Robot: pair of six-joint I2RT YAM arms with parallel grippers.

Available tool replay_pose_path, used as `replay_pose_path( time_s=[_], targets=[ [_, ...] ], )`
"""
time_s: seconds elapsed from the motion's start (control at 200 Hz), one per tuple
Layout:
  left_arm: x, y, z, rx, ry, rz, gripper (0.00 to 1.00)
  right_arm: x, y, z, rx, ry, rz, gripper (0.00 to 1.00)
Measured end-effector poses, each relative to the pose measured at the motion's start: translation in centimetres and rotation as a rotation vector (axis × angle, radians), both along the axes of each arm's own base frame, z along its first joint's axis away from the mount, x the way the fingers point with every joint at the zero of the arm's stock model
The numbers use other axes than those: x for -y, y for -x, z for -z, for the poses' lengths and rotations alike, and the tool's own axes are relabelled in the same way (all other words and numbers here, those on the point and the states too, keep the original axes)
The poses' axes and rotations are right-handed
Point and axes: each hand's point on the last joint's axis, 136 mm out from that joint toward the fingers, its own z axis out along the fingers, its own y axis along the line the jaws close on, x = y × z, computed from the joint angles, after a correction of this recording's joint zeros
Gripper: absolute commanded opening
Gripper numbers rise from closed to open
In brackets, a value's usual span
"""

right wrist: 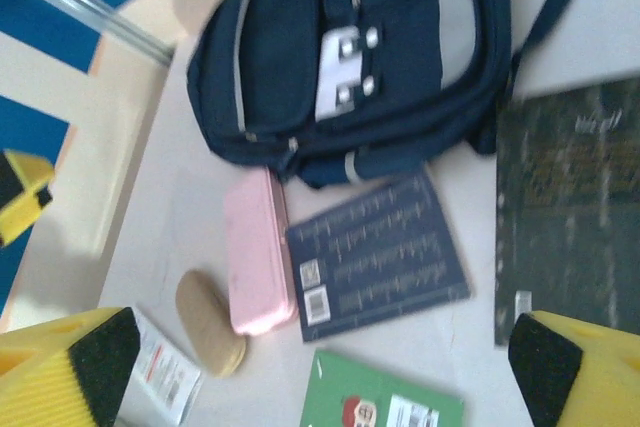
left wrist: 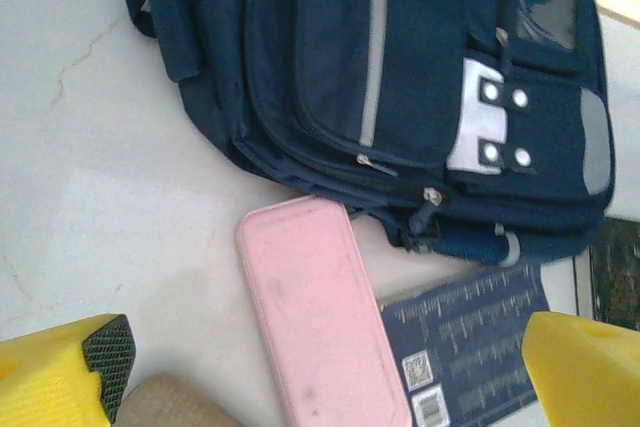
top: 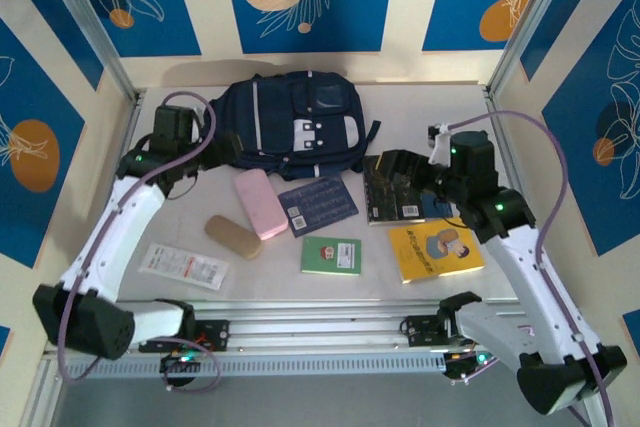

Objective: Pack the student bag

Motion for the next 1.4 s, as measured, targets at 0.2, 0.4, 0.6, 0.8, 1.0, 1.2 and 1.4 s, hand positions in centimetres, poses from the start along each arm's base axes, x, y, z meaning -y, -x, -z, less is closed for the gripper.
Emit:
replay_pose_path(
  time_s=[0.2, 0.4, 0.6, 0.8, 1.0, 1.2, 1.4],
  targets=[
    [0.0, -5.3, 6.2, -0.158, 0.079, -0.031, 0.99, -2.5, -1.9, 4.8, -0.195, -0.045, -0.037, 0.91],
    [-2.2, -10.3, 10.9, -0.223, 0.144, -0.076, 0.92, -5.5, -4.2, 8.6, -0.305, -0.048, -0.076, 0.90],
    [-2.3, -16.4, 10.2, -0.129, 0.173, -0.032, 0.85, -8.8, -7.1, 12.3, -0.384, -0.035, -0.109, 0.89],
    [-1.9, -22.2, 9.1, -0.036, 0.162, 0.031, 0.82, -10.3, -9.8, 15.1, -0.437, -0.052, -0.097, 0.88],
    [-2.4, -22.7, 11.5, -0.076, 0.129, 0.036, 0.86, -11.1, -12.5, 17.4, -0.478, -0.071, -0.052, 0.89],
    [-3.1, -22.8, 11.7, -0.076, 0.071, 0.034, 1.00, -11.6, -14.8, 20.3, -0.528, -0.090, -0.007, 0.88],
    [-4.2, -22.7, 12.0, -0.086, 0.052, 0.010, 0.97, -11.6, -15.7, 21.8, -0.563, -0.102, 0.026, 0.87]
  ],
)
